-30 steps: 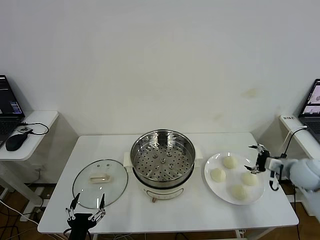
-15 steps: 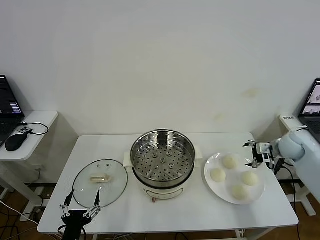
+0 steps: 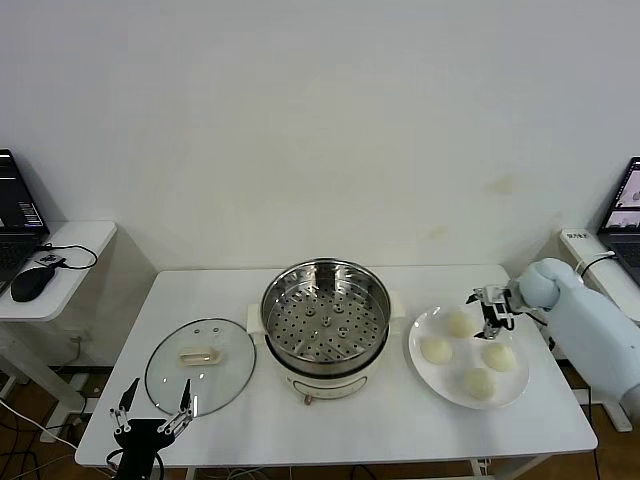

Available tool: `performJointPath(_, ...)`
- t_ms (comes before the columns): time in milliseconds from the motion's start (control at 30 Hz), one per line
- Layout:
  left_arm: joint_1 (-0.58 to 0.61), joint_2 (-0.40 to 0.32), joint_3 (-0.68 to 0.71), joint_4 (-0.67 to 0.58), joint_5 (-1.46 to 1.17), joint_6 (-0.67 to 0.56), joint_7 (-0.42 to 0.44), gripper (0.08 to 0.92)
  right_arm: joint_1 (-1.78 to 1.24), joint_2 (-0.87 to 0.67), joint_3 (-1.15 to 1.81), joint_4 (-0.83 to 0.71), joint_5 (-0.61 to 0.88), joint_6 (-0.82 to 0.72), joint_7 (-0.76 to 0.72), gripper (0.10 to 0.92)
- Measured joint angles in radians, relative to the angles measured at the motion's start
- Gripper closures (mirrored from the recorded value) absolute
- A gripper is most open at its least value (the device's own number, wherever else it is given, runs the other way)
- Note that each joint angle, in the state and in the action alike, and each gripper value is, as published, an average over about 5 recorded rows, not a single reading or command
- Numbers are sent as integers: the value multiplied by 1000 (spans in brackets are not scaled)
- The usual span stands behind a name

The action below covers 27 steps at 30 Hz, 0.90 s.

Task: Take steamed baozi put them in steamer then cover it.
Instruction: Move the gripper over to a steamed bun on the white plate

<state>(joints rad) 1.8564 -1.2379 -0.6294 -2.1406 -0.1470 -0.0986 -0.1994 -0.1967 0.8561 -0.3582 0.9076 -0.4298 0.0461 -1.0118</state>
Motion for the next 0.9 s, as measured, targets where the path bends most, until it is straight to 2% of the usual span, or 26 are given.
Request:
performJointPath(367, -8, -8, 11, 7, 0, 2, -1, 177, 20, 29, -33, -39, -20, -11, -16, 239)
performJointPath(900, -6, -7, 8, -11, 0, 3, -3, 177, 28, 37, -53, -54, -9, -14, -24, 382)
